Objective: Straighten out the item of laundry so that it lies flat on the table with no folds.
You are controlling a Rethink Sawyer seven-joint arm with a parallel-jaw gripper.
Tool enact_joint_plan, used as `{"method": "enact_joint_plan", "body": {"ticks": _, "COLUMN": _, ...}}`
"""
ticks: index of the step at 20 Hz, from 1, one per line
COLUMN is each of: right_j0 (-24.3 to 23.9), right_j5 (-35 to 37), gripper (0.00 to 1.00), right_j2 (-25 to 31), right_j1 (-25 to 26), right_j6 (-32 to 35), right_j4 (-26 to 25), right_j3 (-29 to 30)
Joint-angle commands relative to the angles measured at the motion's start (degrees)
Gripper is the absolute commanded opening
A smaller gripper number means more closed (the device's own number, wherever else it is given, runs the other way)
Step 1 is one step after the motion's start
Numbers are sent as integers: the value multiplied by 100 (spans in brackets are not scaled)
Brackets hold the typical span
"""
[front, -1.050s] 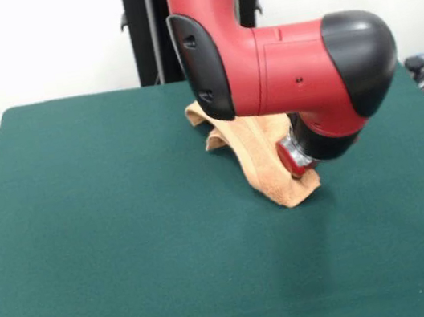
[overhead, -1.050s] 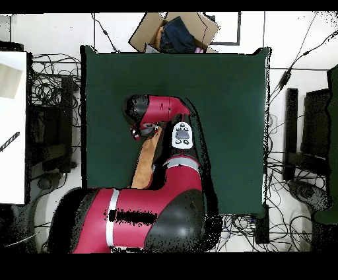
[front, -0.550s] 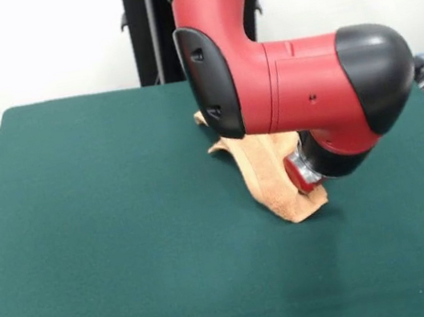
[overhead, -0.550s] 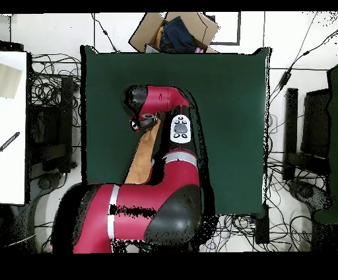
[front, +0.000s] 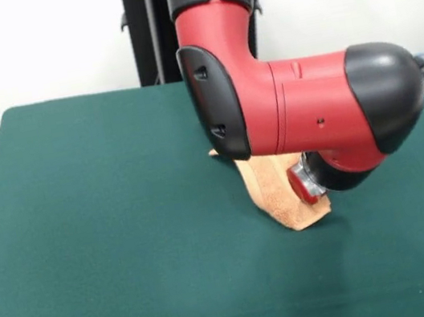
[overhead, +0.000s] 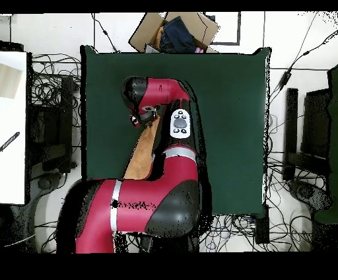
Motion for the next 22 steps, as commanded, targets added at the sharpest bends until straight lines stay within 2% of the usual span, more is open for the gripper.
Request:
{"method": "enact_joint_plan", "body": {"ticks": 1, "right_j0": 104, "right_j5": -614, "gripper": 0, "right_j2": 432, "right_j1": 496, "right_j6": 685, "right_j4": -102, "right_j3": -649}}
{"method": "enact_joint_plan", "body": {"ticks": 3, "right_j0": 112, "right_j5": -568, "gripper": 0, "right_j2": 422, "right_j1": 501, "right_j6": 691, "right_j4": -108, "right_j3": -692}}
{"method": "enact_joint_plan", "body": {"ticks": 7, "right_j0": 47, "right_j5": -860, "gripper": 0, "right_j2": 420, "right_j1": 339, "right_j6": 664, "right_j4": -123, "right_j3": -394}}
{"method": "enact_joint_plan", "body": {"ticks": 22, "right_j0": 176, "right_j5": -625, "gripper": 0, "right_j2": 376, "right_j1": 618, "right_j6": 788, "right_j4": -147, "right_j3": -1000}}
